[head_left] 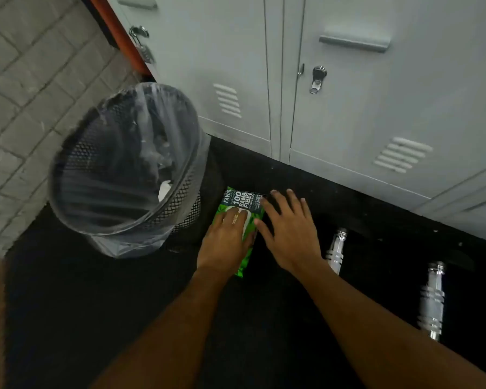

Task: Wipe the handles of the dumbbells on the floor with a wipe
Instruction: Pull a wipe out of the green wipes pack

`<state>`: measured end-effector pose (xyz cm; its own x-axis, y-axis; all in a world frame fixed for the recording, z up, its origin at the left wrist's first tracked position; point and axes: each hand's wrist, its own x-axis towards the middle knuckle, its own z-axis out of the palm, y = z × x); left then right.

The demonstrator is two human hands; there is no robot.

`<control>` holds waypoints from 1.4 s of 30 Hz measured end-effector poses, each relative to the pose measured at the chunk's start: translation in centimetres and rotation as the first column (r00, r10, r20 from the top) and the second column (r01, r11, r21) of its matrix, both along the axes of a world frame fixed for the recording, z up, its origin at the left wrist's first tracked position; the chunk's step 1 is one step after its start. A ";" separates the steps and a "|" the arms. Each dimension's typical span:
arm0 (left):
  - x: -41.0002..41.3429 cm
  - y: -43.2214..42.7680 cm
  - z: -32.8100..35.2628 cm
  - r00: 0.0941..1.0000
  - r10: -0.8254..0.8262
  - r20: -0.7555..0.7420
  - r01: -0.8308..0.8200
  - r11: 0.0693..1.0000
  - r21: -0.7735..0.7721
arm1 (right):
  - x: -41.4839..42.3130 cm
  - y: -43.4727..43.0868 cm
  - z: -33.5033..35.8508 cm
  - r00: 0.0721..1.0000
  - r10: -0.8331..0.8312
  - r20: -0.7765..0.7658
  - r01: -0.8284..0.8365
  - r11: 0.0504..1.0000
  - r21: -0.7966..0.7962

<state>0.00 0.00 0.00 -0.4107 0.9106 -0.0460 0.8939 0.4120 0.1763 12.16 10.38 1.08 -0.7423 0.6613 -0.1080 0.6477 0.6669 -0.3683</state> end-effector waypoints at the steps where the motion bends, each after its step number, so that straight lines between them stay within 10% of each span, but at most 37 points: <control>1: -0.2 -0.2 -0.5 1.000 -0.007 0.007 0.007 1.000 -0.013 | -0.1 -0.2 -0.3 0.999 0.033 0.018 -0.033 0.999 0.010; 18: -1.3 -0.9 1.4 0.997 0.000 -0.076 -0.005 0.998 -0.062 | -2.7 -2.5 -2.0 0.980 0.197 -0.023 -0.194 0.976 0.099; 25: -1.6 -1.2 1.0 0.937 -0.059 -0.345 0.012 0.990 -0.138 | -4.0 -1.8 -1.8 0.984 0.177 -0.024 -0.178 0.978 -0.112; 37: -1.1 -1.0 1.6 0.970 0.031 -0.242 -0.061 0.991 -0.119 | -6.1 -1.8 -1.5 0.948 -0.262 -0.183 0.111 0.805 -0.583; 42: -1.0 -1.9 1.6 0.973 0.004 -0.230 -0.037 0.990 -0.138 | -6.2 -1.4 -1.7 0.987 0.134 -0.092 -0.147 0.978 -0.151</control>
